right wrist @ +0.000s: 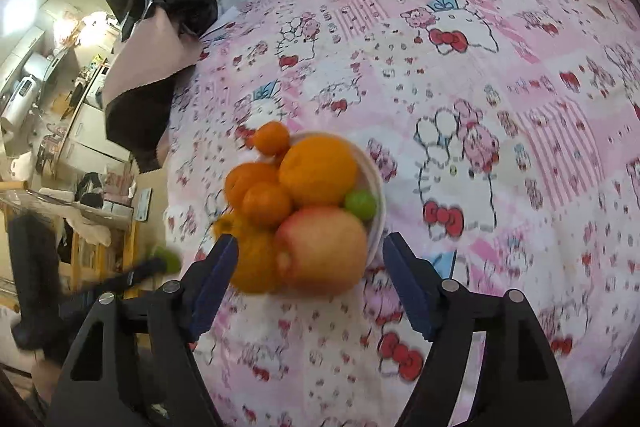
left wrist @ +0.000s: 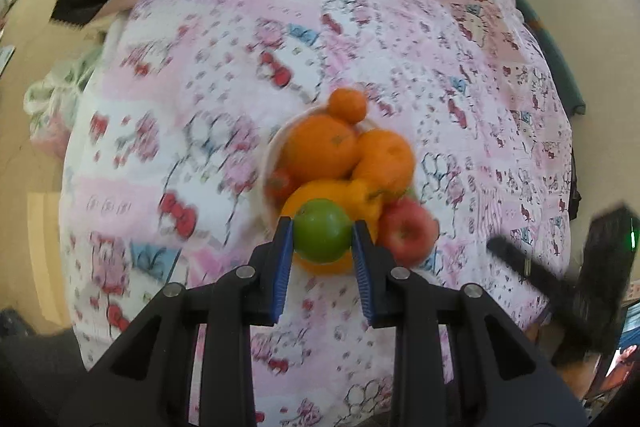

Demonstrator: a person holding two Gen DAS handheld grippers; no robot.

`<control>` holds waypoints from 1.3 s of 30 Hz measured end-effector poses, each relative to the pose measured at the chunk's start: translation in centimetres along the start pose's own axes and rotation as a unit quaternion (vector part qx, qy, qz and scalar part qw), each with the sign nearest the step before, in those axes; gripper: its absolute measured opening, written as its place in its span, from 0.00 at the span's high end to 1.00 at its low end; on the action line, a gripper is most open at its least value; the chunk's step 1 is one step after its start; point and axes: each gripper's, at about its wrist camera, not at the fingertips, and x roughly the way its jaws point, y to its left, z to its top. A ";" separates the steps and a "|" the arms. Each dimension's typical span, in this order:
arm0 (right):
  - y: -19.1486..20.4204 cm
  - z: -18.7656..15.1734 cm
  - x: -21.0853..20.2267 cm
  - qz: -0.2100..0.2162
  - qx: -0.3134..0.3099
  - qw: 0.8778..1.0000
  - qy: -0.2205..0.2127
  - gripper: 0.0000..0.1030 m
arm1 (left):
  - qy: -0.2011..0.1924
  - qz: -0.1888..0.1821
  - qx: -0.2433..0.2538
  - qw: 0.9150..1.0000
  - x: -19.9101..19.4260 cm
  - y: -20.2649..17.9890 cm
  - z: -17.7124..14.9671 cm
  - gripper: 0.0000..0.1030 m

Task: Organize fruits
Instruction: 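Carry both limes over the plate with both tools, then lower both limes onto the fruit pile and open both tools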

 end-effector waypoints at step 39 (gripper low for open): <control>-0.6 0.4 -2.4 0.032 0.012 0.999 -0.036 0.23 | -0.042 0.086 0.069 0.993 0.5 -5.6 4.9 0.41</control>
